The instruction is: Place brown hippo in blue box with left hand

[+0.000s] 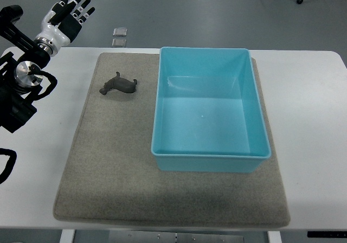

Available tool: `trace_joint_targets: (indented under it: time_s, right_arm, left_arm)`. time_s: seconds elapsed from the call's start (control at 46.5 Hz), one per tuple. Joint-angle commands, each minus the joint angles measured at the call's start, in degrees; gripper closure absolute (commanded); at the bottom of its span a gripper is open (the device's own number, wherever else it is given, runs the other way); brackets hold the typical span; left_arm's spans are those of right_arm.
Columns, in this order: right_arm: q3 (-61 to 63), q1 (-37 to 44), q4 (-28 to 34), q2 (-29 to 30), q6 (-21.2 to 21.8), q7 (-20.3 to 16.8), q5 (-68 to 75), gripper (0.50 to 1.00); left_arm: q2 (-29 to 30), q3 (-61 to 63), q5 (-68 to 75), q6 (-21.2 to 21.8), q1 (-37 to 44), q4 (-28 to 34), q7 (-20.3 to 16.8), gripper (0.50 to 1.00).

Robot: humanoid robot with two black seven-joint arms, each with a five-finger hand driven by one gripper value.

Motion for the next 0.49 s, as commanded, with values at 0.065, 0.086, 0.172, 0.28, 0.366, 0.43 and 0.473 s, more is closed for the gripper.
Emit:
trace_joint_targets:
  time_s: [0.065, 0.086, 0.172, 0.28, 0.366, 0.43, 0.473]
  right_arm:
    - [0.0, 0.0, 0.0, 0.0, 0.0, 0.0, 0.0, 0.564]
    - [0.0, 0.0, 0.0, 0.0, 0.0, 0.0, 0.0, 0.564]
    - [0.0, 0.0, 0.0, 0.0, 0.0, 0.0, 0.0, 0.564]
    - [0.0, 0.0, 0.0, 0.0, 0.0, 0.0, 0.0, 0.564]
    - [0.0, 0.0, 0.0, 0.0, 0.0, 0.0, 0.0, 0.564]
    - [0.0, 0.0, 0.0, 0.0, 0.0, 0.0, 0.0, 0.564]
    - [0.0, 0.0, 0.0, 0.0, 0.0, 0.0, 0.0, 0.564]
  left_arm:
    - [0.0, 0.0, -0.3, 0.1, 0.1, 0.1, 0.4, 0.504]
    - [0.0, 0.0, -0.3, 0.1, 0.1, 0.1, 0.4, 0.504]
    - [-0.1, 0.1, -0.3, 0.1, 0.1, 0.2, 0.2, 0.504]
    - [0.0, 0.1, -0.3, 0.1, 0.1, 0.3, 0.2, 0.504]
    - [0.2, 0.1, -0.3, 0.1, 0.0, 0.3, 0.2, 0.504]
    - [0.3, 0.2, 0.0, 0.0, 0.0, 0.4, 0.2, 0.504]
    - [0.4, 0.2, 0.2, -0.2, 0.1, 0.5, 0.2, 0.504]
